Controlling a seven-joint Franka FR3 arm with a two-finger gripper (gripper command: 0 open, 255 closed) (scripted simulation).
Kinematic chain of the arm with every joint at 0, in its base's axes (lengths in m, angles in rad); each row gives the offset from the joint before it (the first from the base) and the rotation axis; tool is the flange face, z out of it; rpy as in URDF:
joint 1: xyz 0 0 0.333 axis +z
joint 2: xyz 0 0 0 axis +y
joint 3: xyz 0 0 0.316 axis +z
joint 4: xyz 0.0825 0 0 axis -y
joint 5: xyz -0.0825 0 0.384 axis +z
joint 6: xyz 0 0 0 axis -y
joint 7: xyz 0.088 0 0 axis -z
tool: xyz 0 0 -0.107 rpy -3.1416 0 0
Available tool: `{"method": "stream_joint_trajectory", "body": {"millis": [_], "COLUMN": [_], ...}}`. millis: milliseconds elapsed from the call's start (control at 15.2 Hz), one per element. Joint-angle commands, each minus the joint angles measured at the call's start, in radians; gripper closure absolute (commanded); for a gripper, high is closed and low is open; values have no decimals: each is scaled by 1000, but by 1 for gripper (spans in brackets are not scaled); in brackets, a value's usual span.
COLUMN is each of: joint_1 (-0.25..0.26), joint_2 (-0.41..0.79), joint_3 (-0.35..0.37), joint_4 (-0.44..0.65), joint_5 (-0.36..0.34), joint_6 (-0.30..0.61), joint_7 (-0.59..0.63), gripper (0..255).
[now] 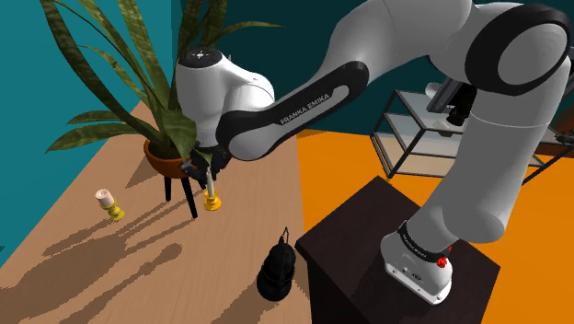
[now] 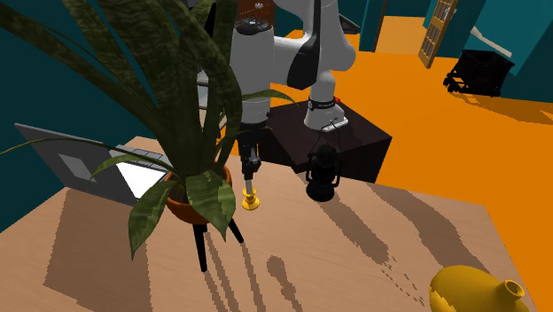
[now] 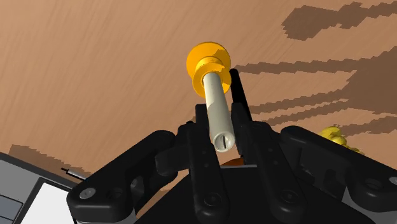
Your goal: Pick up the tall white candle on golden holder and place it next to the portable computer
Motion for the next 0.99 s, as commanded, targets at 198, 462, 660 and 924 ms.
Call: {"method": "stream_joint_trajectory", "body": {"millis": [198, 462, 660, 924], "joint_1": [-8, -14, -17, -21], "joint_2": [-35, -60, -77, -97], "joint_3": [13, 22, 27, 32], "joint_4": [24, 48, 68, 98], "joint_5": [30, 51, 66, 83], "joint_6": [-54, -98, -131, -178], "joint_7": [-21, -38, -49, -63], "gripper": [255, 255, 255, 255]}}
